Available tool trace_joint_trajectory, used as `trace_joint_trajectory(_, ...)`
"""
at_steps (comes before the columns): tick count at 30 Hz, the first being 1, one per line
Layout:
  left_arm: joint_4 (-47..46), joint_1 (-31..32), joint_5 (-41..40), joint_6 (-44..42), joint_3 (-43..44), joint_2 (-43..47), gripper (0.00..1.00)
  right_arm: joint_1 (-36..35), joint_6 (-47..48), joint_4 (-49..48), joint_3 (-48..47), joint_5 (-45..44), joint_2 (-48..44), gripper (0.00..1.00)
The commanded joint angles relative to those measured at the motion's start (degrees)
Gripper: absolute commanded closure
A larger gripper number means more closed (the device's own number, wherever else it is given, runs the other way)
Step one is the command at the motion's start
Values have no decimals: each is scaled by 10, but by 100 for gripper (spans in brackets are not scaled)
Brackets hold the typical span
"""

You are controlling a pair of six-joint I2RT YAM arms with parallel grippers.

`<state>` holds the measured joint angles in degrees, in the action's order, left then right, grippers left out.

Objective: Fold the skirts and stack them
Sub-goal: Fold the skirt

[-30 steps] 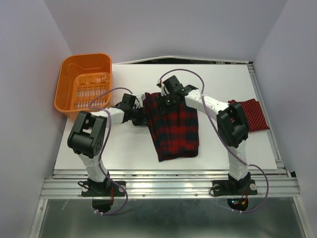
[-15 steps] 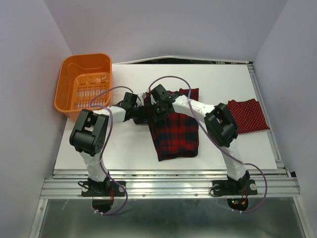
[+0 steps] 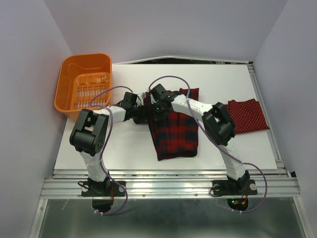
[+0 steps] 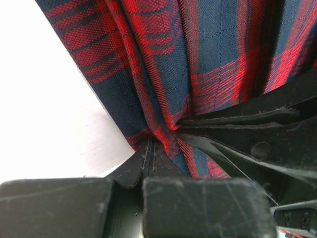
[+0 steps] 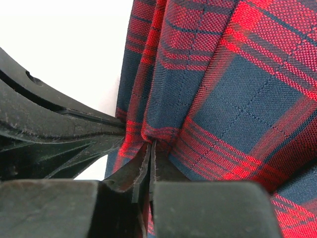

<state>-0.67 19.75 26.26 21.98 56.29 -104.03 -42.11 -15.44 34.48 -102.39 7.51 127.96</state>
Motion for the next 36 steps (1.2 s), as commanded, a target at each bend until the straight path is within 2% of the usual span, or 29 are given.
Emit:
trace_joint_trajectory(1,15,-8,-31,-5,-3,-10,100,-1,0,2,-14,4,-43,99)
trace_joint_trajectory(9,15,-9,-31,-6,-5,-9,100,-1,-43,-12,-31,90,-53,99)
trace_joint_trajectory(19,11,-9,-34,-7,-7,-11,100,4,-84,-13,-37,141,-47,99)
trace_joint_trajectory(36,12,-17,-35,-12,-17,7,100,69,-203,-66,-5,289,-37,99)
